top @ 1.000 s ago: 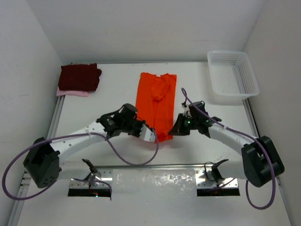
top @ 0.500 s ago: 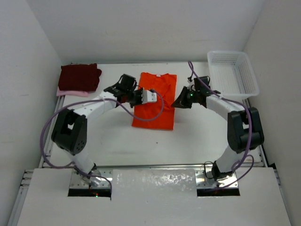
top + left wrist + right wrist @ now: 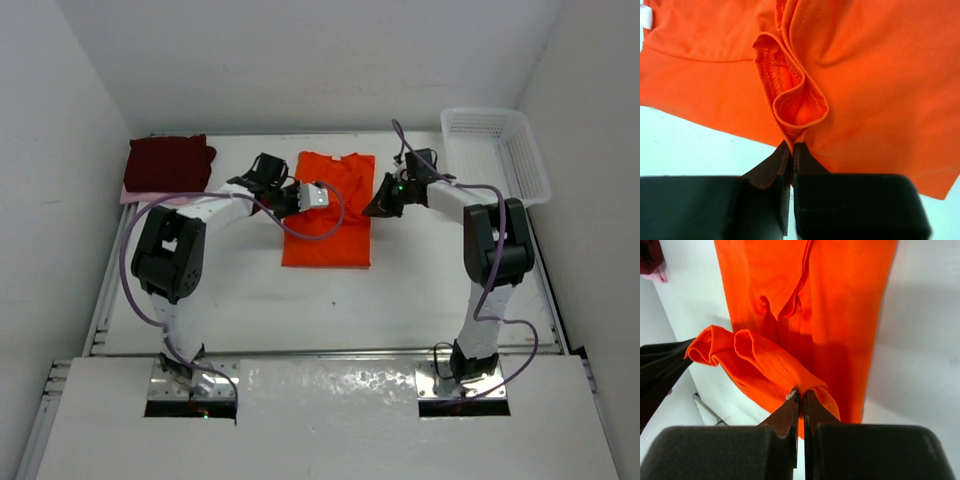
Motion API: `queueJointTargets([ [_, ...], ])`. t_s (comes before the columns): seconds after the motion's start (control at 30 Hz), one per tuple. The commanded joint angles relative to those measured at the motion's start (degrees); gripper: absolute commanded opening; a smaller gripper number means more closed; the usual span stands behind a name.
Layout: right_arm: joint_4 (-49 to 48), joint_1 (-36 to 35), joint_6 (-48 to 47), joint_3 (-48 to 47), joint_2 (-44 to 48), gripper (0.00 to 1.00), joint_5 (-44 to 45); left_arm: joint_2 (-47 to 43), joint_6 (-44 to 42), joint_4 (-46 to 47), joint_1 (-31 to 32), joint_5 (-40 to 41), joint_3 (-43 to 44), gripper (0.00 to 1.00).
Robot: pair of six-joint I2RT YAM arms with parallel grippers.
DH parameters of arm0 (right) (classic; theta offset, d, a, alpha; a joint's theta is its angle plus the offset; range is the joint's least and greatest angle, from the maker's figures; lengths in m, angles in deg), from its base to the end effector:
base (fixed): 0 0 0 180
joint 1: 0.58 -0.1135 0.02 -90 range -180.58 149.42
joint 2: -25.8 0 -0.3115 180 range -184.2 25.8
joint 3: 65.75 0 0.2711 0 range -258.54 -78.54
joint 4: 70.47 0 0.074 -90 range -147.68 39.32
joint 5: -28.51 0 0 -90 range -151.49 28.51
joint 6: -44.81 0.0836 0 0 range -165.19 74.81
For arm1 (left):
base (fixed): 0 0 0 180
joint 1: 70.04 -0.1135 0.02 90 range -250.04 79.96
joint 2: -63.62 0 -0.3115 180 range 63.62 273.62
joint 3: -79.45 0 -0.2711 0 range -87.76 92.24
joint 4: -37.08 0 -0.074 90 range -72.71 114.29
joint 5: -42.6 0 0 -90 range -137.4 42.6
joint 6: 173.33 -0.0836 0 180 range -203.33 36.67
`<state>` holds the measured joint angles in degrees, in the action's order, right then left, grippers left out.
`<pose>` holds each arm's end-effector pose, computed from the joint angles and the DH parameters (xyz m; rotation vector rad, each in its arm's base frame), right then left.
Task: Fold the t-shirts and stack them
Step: Fold the folded rectangular tshirt in 1/3 of the way
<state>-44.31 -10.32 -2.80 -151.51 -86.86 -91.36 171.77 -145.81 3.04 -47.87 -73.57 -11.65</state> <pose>0.4560 0.1205 0.1612 0.5100 2.5676 1.0074 0.4140 -0.2085 0.2006 1.7389 1.6367 -0.2473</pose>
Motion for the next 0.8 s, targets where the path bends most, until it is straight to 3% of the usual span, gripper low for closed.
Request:
queueJointTargets([
  [0.0, 0.61, 0.60, -1.35, -3.40, -1.94, 0.00, 2.26, 1.00, 0.07, 5.16, -0.11, -1.25, 0.70, 0.01],
  [0.07, 0.61, 1.21, -1.17, -3.93, -3.08, 0.00, 3.14, 1.61, 1.91, 7.88, -0.20, 0.15, 0.35, 0.14],
  [0.1, 0.61, 1.39, -1.26, -4.81, -4.05, 0.01, 3.76, 1.88, 3.05, 9.29, -0.38, 0.94, 0.17, 0.25],
  [0.2, 0.26, 2.44, -1.69, -6.56, -5.28, 0.20, 7.71, 2.67, 9.38, 17.54, -0.73, 7.52, -0.09, 0.46],
  [0.23, 0.34, 2.88, -2.13, -7.35, -5.55, 0.37, 10.42, 3.45, 10.87, 19.30, -0.82, 11.98, 0.69, 0.50],
  [0.4, 5.25, 2.97, -9.32, -16.74, -6.17, 0.45, 15.27, 6.01, 16.42, 17.40, -2.57, 19.31, 7.10, 0.53],
  [0.53, 8.00, 2.53, -15.05, -14.41, 1.01, 0.37, 20.46, 6.63, 15.13, 6.19, -4.86, 15.83, 13.26, 0.48],
  [0.63, 7.64, 0.60, -18.56, -7.90, 5.77, 0.21, 18.62, 2.33, 4.25, -5.49, -4.25, 4.70, 11.17, 0.47],
  [0.67, 7.38, 0.07, -19.79, -5.11, 6.40, 0.11, 14.79, 1.10, -4.58, -9.29, -3.03, 2.47, 9.94, 0.47],
  [0.77, 1.25, -3.61, -18.76, -0.70, 6.76, 0.05, 6.09, -3.38, -17.40, -19.77, 1.10, -0.28, 2.92, 0.46],
])
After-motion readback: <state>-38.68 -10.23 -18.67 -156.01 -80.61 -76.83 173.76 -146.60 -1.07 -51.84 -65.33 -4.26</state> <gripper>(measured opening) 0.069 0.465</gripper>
